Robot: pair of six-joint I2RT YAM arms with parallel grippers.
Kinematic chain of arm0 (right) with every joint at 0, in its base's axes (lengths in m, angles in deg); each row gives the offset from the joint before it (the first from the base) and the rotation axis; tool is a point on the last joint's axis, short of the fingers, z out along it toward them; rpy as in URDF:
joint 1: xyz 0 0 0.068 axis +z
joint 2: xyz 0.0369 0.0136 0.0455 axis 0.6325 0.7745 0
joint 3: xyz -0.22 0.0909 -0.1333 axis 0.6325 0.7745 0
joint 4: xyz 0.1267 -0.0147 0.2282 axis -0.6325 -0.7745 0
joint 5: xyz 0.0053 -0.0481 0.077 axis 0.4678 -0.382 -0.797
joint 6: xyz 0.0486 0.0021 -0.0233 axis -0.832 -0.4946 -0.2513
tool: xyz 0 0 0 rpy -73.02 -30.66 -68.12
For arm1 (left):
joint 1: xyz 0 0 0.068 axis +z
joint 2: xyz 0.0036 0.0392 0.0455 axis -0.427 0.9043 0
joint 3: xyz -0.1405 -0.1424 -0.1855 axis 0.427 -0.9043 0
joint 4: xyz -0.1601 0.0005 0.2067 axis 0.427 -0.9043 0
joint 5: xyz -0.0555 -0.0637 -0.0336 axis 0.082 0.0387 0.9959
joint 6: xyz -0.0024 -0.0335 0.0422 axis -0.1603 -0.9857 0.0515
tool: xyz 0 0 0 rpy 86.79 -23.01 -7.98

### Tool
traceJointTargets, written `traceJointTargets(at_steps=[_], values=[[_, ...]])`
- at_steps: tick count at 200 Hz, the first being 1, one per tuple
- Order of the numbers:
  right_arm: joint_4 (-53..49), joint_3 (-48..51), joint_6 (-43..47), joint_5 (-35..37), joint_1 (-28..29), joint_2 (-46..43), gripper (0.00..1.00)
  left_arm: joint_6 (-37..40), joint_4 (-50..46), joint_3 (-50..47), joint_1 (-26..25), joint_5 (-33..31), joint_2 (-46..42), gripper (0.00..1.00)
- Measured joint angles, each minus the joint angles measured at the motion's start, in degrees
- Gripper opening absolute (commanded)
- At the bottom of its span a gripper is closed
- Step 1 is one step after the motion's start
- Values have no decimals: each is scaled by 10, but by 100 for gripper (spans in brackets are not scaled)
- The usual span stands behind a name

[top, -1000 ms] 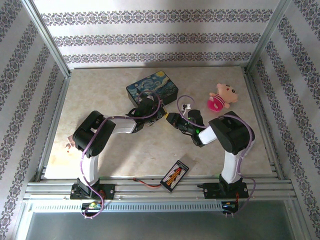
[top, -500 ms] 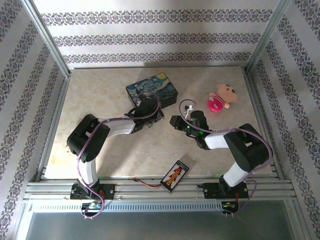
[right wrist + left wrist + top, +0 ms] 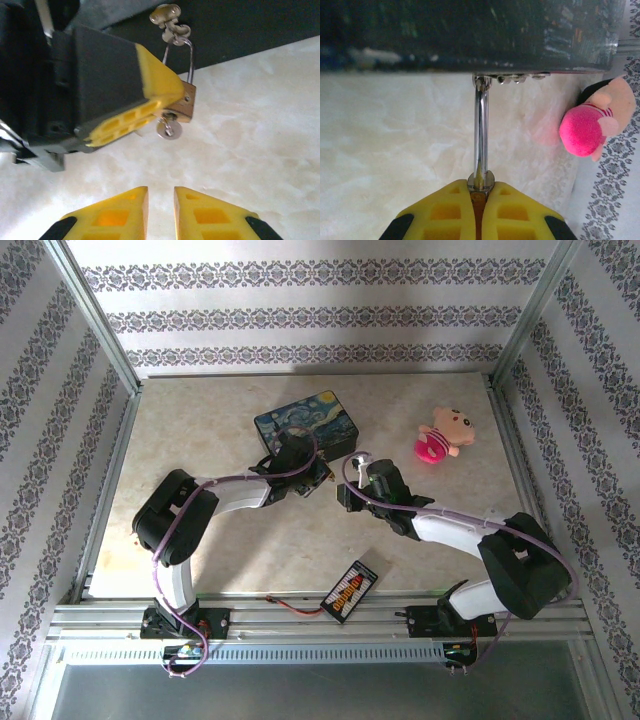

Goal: Unlock a padlock with a key

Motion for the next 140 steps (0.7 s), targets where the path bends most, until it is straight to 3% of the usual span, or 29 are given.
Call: traceJointTargets(at_steps=[43, 140], values=[[-64, -41, 49, 31, 20, 9, 29, -6, -30, 14, 0, 41, 0, 0], [-168, -137, 150, 102, 41, 60, 31, -11, -45, 21, 0, 56, 0, 0]])
